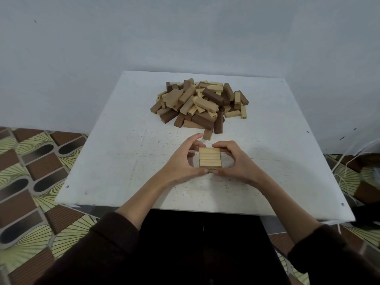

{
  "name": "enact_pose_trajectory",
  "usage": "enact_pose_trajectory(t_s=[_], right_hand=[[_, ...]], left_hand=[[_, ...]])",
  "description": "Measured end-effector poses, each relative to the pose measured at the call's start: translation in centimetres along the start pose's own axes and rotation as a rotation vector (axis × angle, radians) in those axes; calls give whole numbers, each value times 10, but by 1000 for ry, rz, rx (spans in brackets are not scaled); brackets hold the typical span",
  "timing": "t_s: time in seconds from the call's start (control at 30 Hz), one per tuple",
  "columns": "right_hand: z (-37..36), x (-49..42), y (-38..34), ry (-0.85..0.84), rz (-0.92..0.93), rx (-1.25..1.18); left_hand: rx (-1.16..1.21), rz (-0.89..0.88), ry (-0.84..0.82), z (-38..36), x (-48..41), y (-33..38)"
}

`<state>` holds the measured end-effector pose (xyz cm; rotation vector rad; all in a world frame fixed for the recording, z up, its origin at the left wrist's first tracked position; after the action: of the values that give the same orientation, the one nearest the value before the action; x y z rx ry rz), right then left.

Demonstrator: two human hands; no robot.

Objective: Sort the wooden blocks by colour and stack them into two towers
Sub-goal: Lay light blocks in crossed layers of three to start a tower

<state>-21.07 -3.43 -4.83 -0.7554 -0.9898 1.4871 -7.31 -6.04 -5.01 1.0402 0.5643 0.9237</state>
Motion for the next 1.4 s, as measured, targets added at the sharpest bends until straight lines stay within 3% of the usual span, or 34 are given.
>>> enact_pose_trajectory(t_s=[0.6, 1.13, 1.4], right_hand=[[-1, -4, 1, 33, 30, 59], [-4, -3, 2, 2, -54, 52], [-13, 6, 0, 127, -2, 331]], left_hand=[[1, -5, 27, -2, -3, -2], [-13, 3, 53, -3, -2, -9], [-332, -40, 96, -14, 10, 3]])
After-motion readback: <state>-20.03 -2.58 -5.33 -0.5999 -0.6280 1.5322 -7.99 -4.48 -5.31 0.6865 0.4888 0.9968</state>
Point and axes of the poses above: each hand's wrist, its own x-axis away from the middle knuckle, its own z-axis out of the back of the hand, y = z × x, the point moved 9 cm from there along -x, towards the middle knuckle, and after that the axes turned 3 degrees about -x, right-handed, at the moved point
